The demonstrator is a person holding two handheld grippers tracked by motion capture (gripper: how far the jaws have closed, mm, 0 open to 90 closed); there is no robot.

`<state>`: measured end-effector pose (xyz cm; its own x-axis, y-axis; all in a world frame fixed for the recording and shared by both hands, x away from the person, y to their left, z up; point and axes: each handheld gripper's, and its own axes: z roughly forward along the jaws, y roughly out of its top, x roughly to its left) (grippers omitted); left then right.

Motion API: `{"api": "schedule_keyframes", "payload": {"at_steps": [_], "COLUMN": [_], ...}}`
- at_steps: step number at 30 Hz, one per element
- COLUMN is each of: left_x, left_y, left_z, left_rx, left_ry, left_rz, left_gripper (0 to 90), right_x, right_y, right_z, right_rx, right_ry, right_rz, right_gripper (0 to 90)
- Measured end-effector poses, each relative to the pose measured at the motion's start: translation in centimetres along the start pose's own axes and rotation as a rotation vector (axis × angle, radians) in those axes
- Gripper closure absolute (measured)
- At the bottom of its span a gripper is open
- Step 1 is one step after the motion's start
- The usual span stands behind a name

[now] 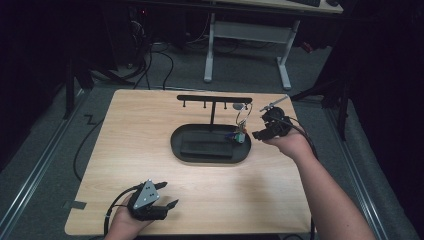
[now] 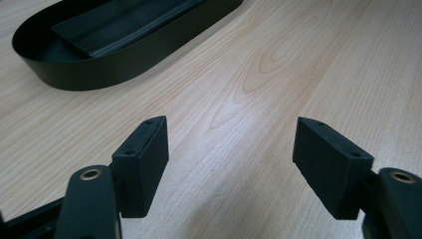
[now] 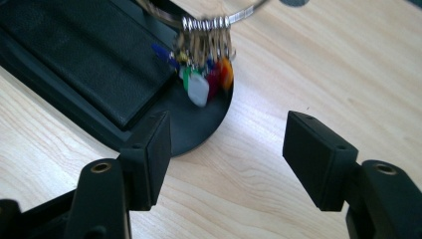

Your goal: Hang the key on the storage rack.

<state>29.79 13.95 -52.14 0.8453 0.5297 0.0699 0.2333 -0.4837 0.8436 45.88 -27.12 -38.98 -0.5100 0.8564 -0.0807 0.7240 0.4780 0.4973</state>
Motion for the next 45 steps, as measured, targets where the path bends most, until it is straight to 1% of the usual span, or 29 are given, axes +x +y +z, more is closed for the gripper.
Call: {"api": "schedule_keyframes", "payload": {"at_steps": [1,3,6,8,10,12,14,15,16,17,18,19,22,24,25,26,27,28,29,30,31,32,33,34,36,37,39,42,45], "left_x": [0.0,0.0,0.0,0.1,0.2,0.3,0.3,0.4,0.4,0.3,0.3,0.3,0.0,-0.1,-0.1,-0.1,-0.1,-0.1,-0.2,-0.2,-0.2,-0.2,-0.3,-0.2,-0.1,-0.1,0.0,0.2,0.5], "left_y": [0.0,0.1,0.2,0.2,0.2,0.2,0.2,0.2,0.2,0.1,0.0,-0.1,-0.3,-0.3,-0.2,-0.2,-0.2,-0.2,-0.2,-0.2,-0.2,-0.2,-0.2,-0.2,-0.3,-0.3,-0.3,-0.4,-0.5], "left_z": [0.1,0.3,0.2,0.2,0.2,0.2,0.2,0.2,0.2,0.2,0.1,0.0,-0.4,-0.7,-0.8,-0.8,-0.8,-0.8,-0.8,-0.8,-0.7,-0.7,-0.6,-0.6,-0.5,-0.5,-0.6,-0.9,-1.1], "left_rx": [0.002,0.005,0.006,0.000,0.004,0.004,-0.001,0.002,0.002,0.003,0.006,0.010,0.015,0.007,0.003,0.001,-0.001,-0.002,0.001,0.004,0.003,0.007,0.011,0.014,0.014,0.014,0.015,0.007,-0.002], "left_ry": [0.001,-0.002,0.001,0.005,0.006,0.008,0.009,0.011,0.011,0.014,0.016,0.015,0.028,0.036,0.040,0.044,0.045,0.045,0.048,0.050,0.052,0.053,0.053,0.056,0.059,0.061,0.062,0.064,0.066], "left_rz": [0.005,0.005,0.009,0.005,0.003,0.001,-0.006,-0.009,-0.009,-0.008,-0.007,-0.006,0.005,-0.005,-0.011,-0.019,-0.024,-0.029,-0.029,-0.027,-0.026,-0.024,-0.022,-0.020,-0.031,-0.035,-0.033,-0.034,-0.034], "left_gripper": [30.6,30.6,30.6,30.5,30.5,30.5,30.4,30.4,30.4,30.4,30.4,30.5,30.5,30.5,30.5,30.5,30.5,30.5,30.5,30.5,30.5,30.5,30.6,30.6,30.5,30.5,30.5,30.5,30.6], "right_x": [-0.1,-0.1,0.0,0.0,0.1,0.3,0.3,0.4,0.4,0.6,0.6,0.7,1.5,2.1,2.8,2.8,4.0,4.0,4.7,5.2,5.2,5.3,5.4,5.4,5.2,5.1,5.0,5.1,5.4], "right_y": [-1.0,-1.9,-2.7,-3.8,-5.0,-6.2,-6.7,-8.0,-8.0,-9.5,-9.5,-10.3,-12.8,-14.4,-16.0,-16.0,-18.0,-18.0,-19.4,-20.5,-20.6,-20.9,-21.9,-21.9,-22.2,-22.1,-21.9,-21.5,-21.3], "right_z": [0.5,0.7,0.7,0.8,0.7,0.7,0.7,0.7,0.7,0.9,0.9,1.1,1.8,2.1,2.3,2.3,2.0,2.0,1.8,1.4,0.6,-0.1,-0.3,-0.3,0.5,0.8,1.2,1.7,1.9], "right_rx": [-0.014,-0.030,-0.055,-0.086,-0.098,-0.158,-0.170,-0.219,-0.219,-0.243,-0.243,-0.255,-0.300,-0.348,-0.375,-0.375,-0.430,-0.430,-0.499,-0.527,-0.510,-0.539,-0.554,-0.554,-0.497,-0.488,-0.479,-0.476,-0.465], "right_ry": [0.012,0.012,0.023,0.038,0.047,0.043,0.042,0.038,0.038,0.030,0.030,0.022,0.011,0.006,0.018,0.018,-0.022,-0.022,-0.063,-0.077,-0.050,-0.068,-0.109,-0.109,-0.062,-0.058,-0.070,-0.061,-0.064], "right_rz": [0.016,0.028,0.040,0.048,0.054,0.071,0.074,0.081,0.081,0.100,0.100,0.100,0.099,0.097,0.107,0.107,0.103,0.103,0.113,0.111,0.124,0.121,0.116,0.116,0.133,0.139,0.140,0.150,0.134], "right_gripper": [36.7,36.8,36.9,36.5,36.2,37.5,37.7,37.8,37.8,37.3,37.3,36.5,33.9,32.5,29.1,29.1,28.4,28.4,30.6,31.2,25.7,25.2,26.3,26.3,24.2,23.7,23.1,23.1,23.3]}}
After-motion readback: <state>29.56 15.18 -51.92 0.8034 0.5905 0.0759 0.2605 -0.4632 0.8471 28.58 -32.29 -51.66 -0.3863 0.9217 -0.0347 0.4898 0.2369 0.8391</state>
